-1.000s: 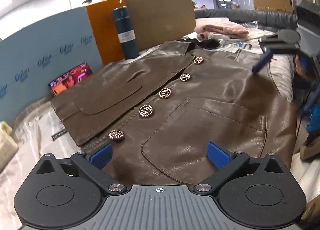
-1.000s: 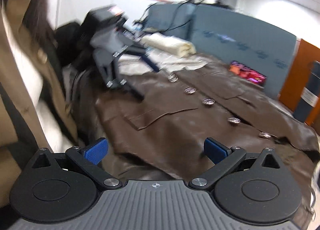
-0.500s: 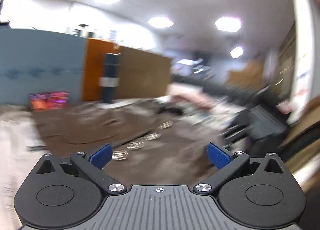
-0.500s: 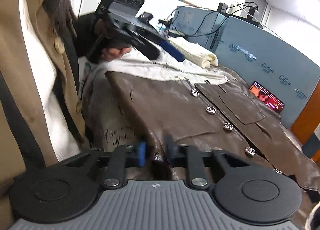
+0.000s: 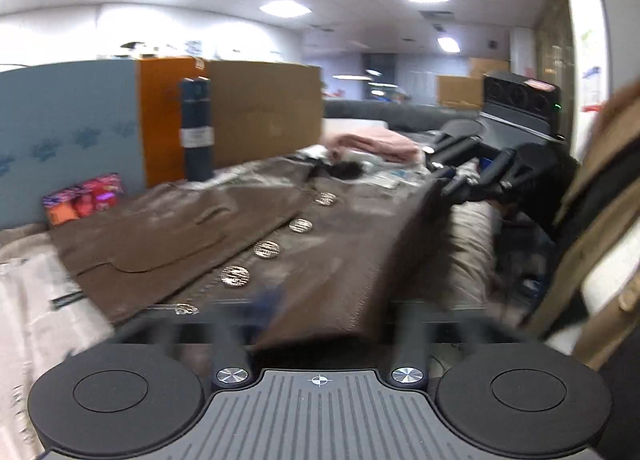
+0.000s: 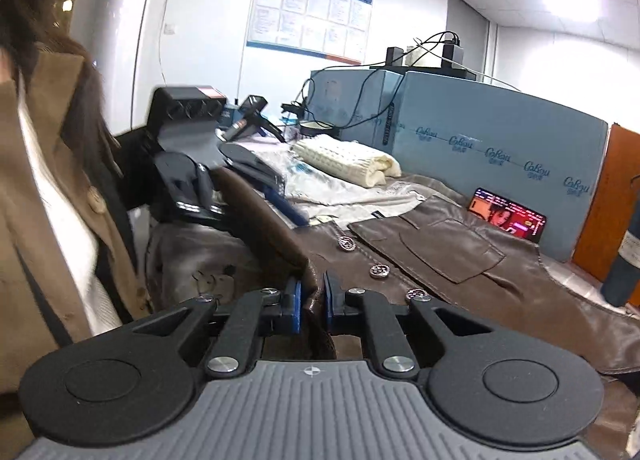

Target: Fold clothes

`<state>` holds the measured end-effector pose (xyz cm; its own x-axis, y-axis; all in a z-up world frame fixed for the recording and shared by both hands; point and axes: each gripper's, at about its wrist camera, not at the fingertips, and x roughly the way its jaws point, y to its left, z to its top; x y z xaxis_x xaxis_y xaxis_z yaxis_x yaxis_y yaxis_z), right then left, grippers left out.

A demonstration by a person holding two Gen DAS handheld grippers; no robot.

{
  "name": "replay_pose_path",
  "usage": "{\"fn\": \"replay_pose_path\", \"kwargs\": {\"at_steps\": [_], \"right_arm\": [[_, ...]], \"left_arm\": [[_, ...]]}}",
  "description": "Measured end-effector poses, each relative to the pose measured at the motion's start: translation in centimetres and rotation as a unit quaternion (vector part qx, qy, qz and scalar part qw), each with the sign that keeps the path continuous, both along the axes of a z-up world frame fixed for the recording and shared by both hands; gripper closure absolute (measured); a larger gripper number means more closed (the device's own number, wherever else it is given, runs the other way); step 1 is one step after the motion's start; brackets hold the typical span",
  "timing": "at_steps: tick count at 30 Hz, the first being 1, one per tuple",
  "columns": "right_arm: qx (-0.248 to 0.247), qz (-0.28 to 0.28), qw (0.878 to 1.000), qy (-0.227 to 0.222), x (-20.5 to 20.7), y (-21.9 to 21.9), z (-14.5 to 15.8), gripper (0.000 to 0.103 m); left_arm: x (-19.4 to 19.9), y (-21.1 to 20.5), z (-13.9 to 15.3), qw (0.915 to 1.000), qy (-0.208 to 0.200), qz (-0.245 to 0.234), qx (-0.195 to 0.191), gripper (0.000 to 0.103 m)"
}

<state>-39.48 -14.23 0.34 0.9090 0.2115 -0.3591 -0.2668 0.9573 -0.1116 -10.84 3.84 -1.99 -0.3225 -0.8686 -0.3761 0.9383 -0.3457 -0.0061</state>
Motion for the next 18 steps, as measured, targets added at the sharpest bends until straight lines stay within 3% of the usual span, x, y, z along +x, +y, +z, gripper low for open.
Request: {"fn": "replay_pose_path", "kwargs": {"at_steps": [1, 2, 4, 9, 12, 16, 18], "right_arm": [[0.005, -0.003, 1.000, -0.001, -0.1, -0.2, 0.0, 0.083], [0.010, -0.008, 1.000, -0.001, -0.2, -0.4, -0.1, 0.057], [0.009, -0.021, 1.000, 0.003, -0.4, -0.7, -0.3, 0.025], [-0.003, -0.093, 0.993, 0.068, -1.0, -3.3, -1.4, 0.028], [-0.013, -0.151, 0.982, 0.109, -2.2, -5.4, -1.9, 0.028], [-0.005, -0.225, 0.966, 0.123, -4.5, -8.5, -1.6, 0.029], [0.027, -0.249, 0.962, 0.107, -5.2, -10.2, -1.3, 0.043]], "left_arm": [[0.2, -0.3, -0.1, 1.0000, 0.006, -0.005, 0.000, 0.083], [0.5, -0.4, -0.1, 0.9999, 0.013, -0.008, 0.000, 0.084], [1.0, -0.4, 0.1, 0.9996, 0.029, -0.002, -0.007, 0.084], [1.8, 0.0, 0.5, 0.9976, 0.053, 0.029, -0.035, 0.084], [2.2, -0.4, 0.8, 0.9967, 0.054, 0.042, -0.045, 0.088], [3.3, -0.8, 1.3, 0.9929, 0.061, 0.072, -0.073, 0.090], [4.0, -1.3, 1.5, 0.9901, 0.068, 0.086, -0.087, 0.090]]}}
